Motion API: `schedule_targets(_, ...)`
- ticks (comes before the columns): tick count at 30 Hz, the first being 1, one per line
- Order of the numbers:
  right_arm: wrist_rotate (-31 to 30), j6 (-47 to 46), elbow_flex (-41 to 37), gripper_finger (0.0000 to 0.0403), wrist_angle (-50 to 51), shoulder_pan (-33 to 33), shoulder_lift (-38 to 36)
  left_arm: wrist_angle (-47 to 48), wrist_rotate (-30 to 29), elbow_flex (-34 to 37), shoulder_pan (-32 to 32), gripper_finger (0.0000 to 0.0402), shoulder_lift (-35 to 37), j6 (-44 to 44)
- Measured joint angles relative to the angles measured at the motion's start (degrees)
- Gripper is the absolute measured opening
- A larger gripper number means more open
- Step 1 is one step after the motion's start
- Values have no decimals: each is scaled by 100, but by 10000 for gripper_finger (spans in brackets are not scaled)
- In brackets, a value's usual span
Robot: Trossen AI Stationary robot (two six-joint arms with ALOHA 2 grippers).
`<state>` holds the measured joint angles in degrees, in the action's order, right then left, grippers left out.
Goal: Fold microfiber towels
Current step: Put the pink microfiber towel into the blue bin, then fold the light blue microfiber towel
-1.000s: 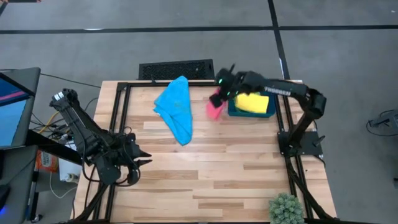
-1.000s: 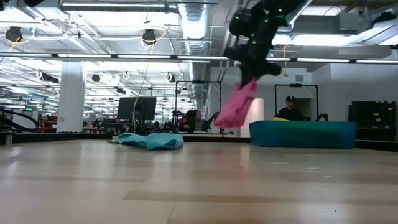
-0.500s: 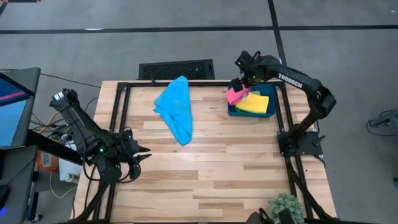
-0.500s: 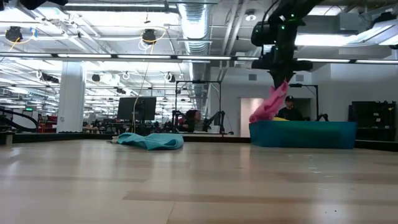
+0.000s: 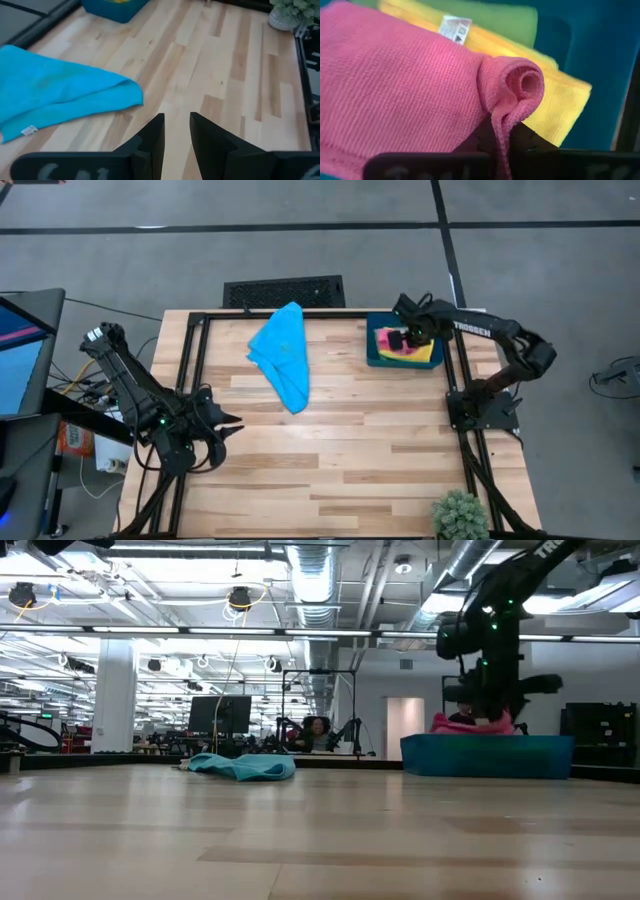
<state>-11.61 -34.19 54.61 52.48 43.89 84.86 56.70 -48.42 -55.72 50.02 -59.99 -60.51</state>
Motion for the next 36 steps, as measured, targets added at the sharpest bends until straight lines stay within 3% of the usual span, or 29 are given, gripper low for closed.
schedule_targets(7, -47, -182, -306, 110, -55, 10, -73, 176, -723, 0, -5, 82, 0, -405)
schedule_targets(15, -187, -266, -308, 233, -401, 79, -732, 257, -627, 0, -181, 82, 0, -808)
schedule_targets(22, -2, -294, -308, 253, -1012, 79, -1746, 257, -569, 0, -523, 96, 0, -791)
schedule_targets(28, 860, -334, -306, 254, -2327, -476, -2780, 137, 272, 0, -1759, 142, 0, 463)
schedule_targets(31, 982, -453, -306, 254, -3061, -912, -3073, -67, 682, 0, -2637, 166, 40, 1366)
schedule_targets(36, 974, -476, -303, 254, -3998, -1617, -3085, -439, 1052, 0, -4376, 184, 199, 2003)
